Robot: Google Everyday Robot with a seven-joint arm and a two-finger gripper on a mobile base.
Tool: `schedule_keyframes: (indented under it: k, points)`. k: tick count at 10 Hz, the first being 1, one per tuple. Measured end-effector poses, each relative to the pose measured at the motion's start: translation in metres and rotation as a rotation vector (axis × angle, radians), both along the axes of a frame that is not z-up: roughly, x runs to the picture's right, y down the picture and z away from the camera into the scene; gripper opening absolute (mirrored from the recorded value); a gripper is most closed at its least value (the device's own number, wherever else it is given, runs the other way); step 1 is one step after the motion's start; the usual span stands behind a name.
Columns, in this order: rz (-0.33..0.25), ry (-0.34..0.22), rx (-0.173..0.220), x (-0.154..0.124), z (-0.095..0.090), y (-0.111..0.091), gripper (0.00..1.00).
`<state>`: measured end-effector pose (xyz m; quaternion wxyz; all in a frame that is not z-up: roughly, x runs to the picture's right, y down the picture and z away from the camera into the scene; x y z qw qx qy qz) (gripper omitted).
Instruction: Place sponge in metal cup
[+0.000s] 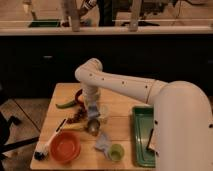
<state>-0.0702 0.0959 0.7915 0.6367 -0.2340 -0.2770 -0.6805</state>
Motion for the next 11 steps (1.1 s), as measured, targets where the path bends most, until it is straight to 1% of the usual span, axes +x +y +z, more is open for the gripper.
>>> schedule_keyframes:
  k: [1, 2, 4, 7, 11]
  points:
    - [-0.004, 0.004, 0.014, -0.001, -0.012, -0.005, 0.00]
    - [-0.007, 0.006, 0.024, -0.001, -0.018, -0.007, 0.00]
    - [-0.012, 0.006, 0.028, -0.002, -0.022, -0.006, 0.00]
    - [-0.021, -0.011, 0.021, -0.004, -0.027, -0.001, 0.00]
    - [-0.019, -0.022, -0.007, -0.008, -0.038, 0.013, 0.00]
